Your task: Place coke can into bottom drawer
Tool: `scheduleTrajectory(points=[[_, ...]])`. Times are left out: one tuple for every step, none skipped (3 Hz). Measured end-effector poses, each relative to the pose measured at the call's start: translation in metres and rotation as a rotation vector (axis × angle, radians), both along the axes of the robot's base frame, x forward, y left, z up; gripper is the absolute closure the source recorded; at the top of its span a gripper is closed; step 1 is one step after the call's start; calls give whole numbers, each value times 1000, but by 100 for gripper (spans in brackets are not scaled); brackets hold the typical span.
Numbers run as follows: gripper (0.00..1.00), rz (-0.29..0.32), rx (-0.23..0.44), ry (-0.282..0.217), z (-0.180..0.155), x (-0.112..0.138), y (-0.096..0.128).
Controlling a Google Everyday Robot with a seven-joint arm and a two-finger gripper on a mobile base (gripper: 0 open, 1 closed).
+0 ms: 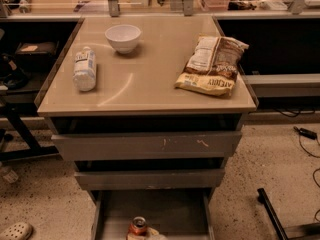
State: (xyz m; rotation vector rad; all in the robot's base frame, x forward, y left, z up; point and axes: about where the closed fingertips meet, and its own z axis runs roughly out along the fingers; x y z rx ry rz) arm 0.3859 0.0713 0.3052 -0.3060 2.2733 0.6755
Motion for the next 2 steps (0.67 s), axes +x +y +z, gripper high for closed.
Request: scheduleTrajectory(points=[[100,-86,-46,-5,-49,9,-7],[100,-140,-98,-43,-72,21,-18]])
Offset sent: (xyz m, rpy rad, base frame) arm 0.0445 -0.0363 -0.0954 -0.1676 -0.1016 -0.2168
